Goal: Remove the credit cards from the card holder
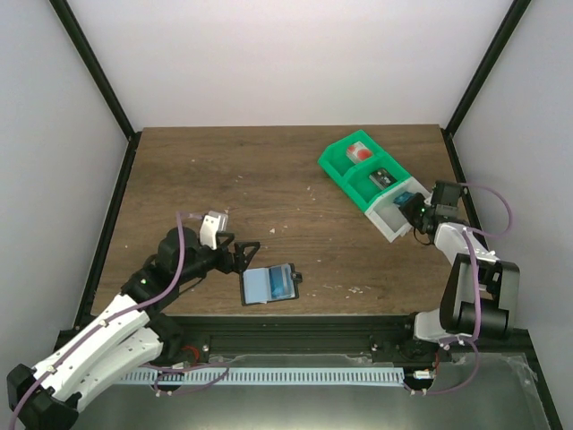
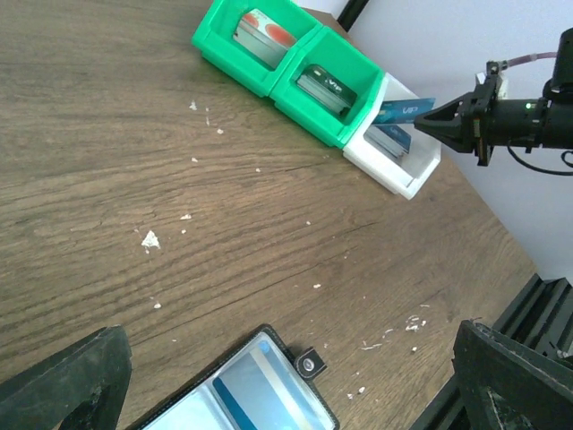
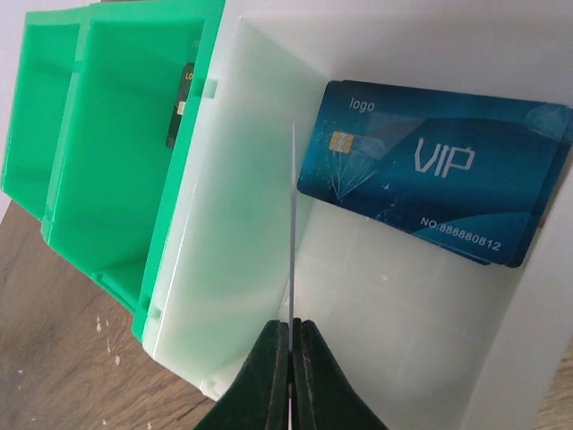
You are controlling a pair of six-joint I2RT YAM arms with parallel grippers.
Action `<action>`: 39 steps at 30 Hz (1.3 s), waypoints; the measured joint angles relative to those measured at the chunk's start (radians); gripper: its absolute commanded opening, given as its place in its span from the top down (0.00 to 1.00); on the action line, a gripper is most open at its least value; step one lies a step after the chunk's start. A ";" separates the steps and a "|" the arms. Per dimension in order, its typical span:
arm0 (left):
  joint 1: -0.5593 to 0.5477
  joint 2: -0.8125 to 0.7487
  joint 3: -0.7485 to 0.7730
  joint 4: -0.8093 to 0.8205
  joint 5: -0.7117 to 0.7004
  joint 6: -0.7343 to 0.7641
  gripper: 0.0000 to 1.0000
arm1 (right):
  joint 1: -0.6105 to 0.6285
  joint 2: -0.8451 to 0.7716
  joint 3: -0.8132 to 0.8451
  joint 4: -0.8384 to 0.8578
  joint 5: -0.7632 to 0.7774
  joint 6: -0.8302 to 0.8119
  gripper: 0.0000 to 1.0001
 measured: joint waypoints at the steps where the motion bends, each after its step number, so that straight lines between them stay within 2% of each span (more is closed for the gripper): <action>1: 0.000 -0.005 0.000 0.000 0.002 0.000 0.00 | -0.002 0.003 0.000 0.004 0.001 -0.003 1.00; 17: 0.000 -0.006 0.000 0.000 0.021 0.003 0.00 | -0.050 0.085 0.035 0.064 -0.006 -0.031 0.99; 33: 0.000 -0.005 0.000 0.000 0.005 0.002 0.00 | -0.071 0.134 0.068 0.055 0.016 -0.022 0.93; 39: 0.000 0.008 0.000 0.000 -0.002 0.001 0.00 | -0.071 0.139 0.070 0.056 0.016 -0.001 0.86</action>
